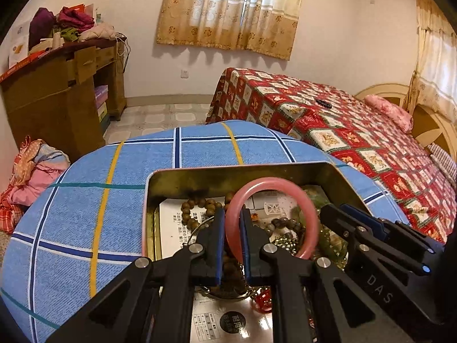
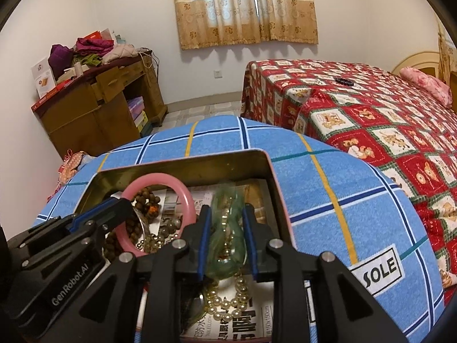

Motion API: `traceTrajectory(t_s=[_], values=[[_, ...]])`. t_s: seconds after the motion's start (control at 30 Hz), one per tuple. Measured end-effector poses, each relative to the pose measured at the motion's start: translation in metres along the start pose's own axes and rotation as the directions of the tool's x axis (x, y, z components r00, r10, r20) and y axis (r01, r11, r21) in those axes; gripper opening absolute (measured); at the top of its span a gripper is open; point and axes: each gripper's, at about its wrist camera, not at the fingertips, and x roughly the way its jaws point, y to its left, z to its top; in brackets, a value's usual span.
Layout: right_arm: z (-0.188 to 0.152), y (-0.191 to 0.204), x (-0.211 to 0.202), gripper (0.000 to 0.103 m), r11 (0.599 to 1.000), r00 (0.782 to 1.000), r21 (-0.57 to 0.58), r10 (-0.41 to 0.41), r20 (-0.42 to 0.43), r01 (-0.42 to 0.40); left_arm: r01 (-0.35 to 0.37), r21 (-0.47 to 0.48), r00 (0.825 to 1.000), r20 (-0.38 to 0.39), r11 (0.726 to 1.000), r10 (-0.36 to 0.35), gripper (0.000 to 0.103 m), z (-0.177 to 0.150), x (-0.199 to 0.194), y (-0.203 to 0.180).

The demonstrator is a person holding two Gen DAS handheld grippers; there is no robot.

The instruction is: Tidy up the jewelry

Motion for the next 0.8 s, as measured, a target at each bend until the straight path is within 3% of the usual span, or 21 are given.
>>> traceTrajectory(t_s=[0.1,0.2,0.33,0.57,0.67,0.8], values=[[0.0,0.0,-0.001,0.035,1.0,1.0,0.004,0.01,0.008,-0.01,-0.013,0.022,1.0,-0.009,1.0,0.013,0.014,0.0,0.001,-0.004],[0.0,0.002,0.0,0.039,1.0,1.0,-0.008,0.004,0.004,-0.004,-0.048,0.058,0.999,-0.004,0.997,0.048,0.026,-0.002,0.001,-0.01],[0.0,0.002,0.0,0.041,1.0,1.0,-0.007,0.007,0.004,-0.007,-0.089,0.027,0.996,-0.003,0.996,0.089,0.04,-0.002,0.001,-0.004],[-0.001,0.001,-0.002,0.044,1.0,1.0,0.003,0.015,0.017,-0.015,-0.139,0.027,0.99,0.014,0.99,0.139,0.042,-0.002,-0.001,-0.003],[-0.002,-0.001,-0.009,0.054,1.0,0.999,0.006,0.013,0.049,-0.013,-0.139,0.003,0.99,0.033,0.99,0.139,0.043,-0.003,-0.005,0.002],[-0.002,0.002,-0.012,0.058,1.0,0.998,0.005,0.028,0.057,-0.029,-0.144,-0.002,0.988,0.052,0.99,0.143,0.043,-0.004,-0.012,0.003]])
